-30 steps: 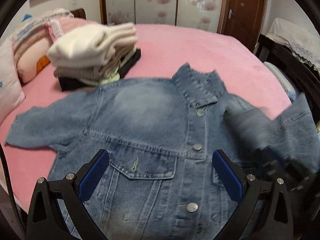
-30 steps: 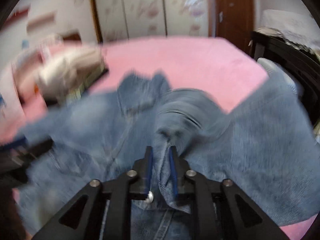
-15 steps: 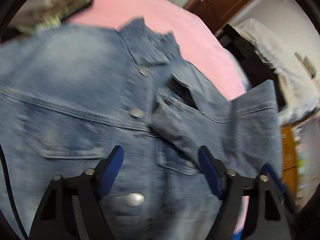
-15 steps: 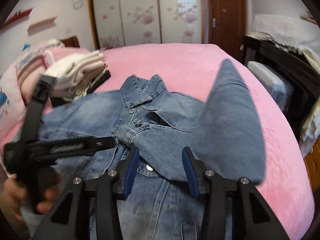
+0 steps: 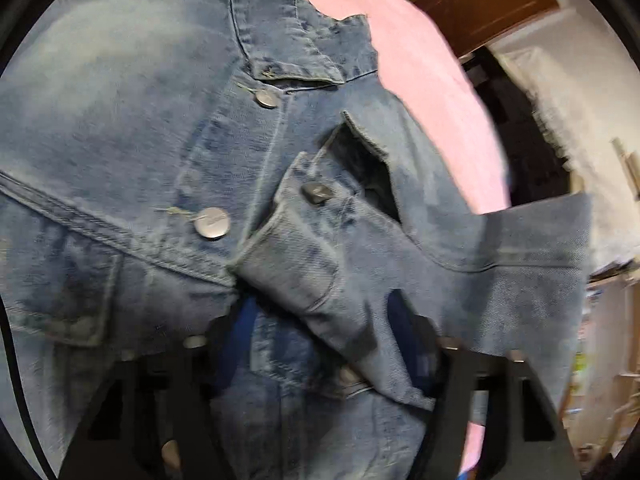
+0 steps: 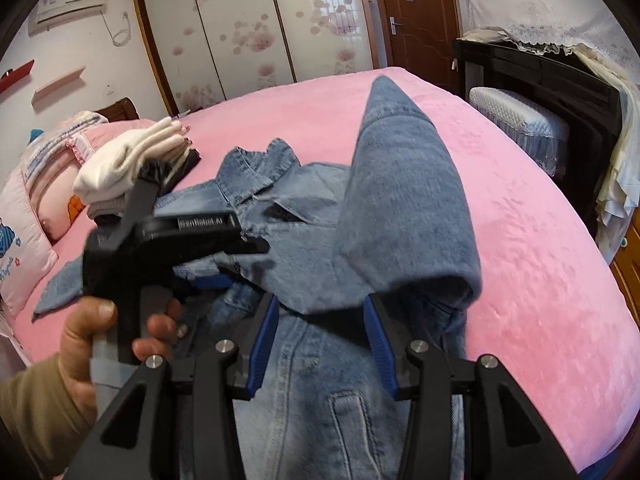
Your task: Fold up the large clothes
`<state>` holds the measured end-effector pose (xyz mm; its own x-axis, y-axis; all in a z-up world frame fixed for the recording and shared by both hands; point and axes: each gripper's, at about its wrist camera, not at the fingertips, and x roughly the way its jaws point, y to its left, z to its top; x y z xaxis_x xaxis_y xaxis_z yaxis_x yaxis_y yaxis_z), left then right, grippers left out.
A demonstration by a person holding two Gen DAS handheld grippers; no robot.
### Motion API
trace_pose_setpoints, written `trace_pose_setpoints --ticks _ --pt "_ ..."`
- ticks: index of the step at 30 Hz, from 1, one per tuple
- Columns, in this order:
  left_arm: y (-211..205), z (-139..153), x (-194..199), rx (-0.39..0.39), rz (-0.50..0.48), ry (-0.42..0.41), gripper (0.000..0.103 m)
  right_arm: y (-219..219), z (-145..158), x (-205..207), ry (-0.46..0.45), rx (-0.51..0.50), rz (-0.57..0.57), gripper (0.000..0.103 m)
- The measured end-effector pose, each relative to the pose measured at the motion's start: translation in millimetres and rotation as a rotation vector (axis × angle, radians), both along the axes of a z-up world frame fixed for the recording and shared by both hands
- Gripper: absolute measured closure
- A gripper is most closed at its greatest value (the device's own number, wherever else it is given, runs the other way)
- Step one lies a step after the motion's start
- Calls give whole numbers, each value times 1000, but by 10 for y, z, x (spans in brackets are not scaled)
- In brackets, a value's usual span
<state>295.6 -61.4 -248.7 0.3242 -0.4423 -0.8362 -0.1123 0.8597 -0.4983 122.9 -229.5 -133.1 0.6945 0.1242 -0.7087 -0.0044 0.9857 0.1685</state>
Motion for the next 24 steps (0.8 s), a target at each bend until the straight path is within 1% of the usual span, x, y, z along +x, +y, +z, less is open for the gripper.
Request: trace_pose_setpoints --ticks 1,2,3,4,5,6,9,11,12,13,14,16,18,20,21,24 --pt "-13 29 4 25 -7 -2 66 -5 -14 -8 7 -1 -4 58" --pt "-2 68 1 17 -10 -11 66 -21 -28 -29 12 5 -6 58" --pt "29 84 13 -61 -8 -9 73 -36 -37 -51 14 13 -5 59" --pt "62 65 49 -109 -3 5 73 -49 -48 -77 18 20 -3 59" --pt "90 31 86 -173 18 36 73 -58 -58 -101 21 23 -3 58" --pt "97 11 110 -186 29 50 73 -64 -70 -123 23 22 -3 59" --pt "31 -99 198 -176 42 82 72 -69 -88 -151 31 12 -6 59" --pt "10 -148 247 -168 51 70 72 -77 -81 -163 28 14 -9 59" --pt "-27 -137 266 -149 48 62 74 -84 -75 -164 27 13 -10 59" --pt "-76 -99 289 -125 37 43 90 -91 -74 -164 27 11 -12 59" --pt "-168 -80 374 -115 18 38 90 -101 -76 -160 27 7 -16 59" --pt "-212 97 415 -93 19 -5 93 -139 -95 -154 33 -8 -27 59" --pt "-202 443 442 -75 21 -105 95 -194 -117 -138 36 -25 -46 59" --pt "-146 885 488 -45 38 -231 95 -271 -177 -104 37 -45 -65 59" --pt "-97 1072 510 -35 47 -280 95 -300 -210 -78 44 -57 -76 58" --pt "58 1505 581 -12 77 -384 95 -387 -351 40 63 -88 -107 59"
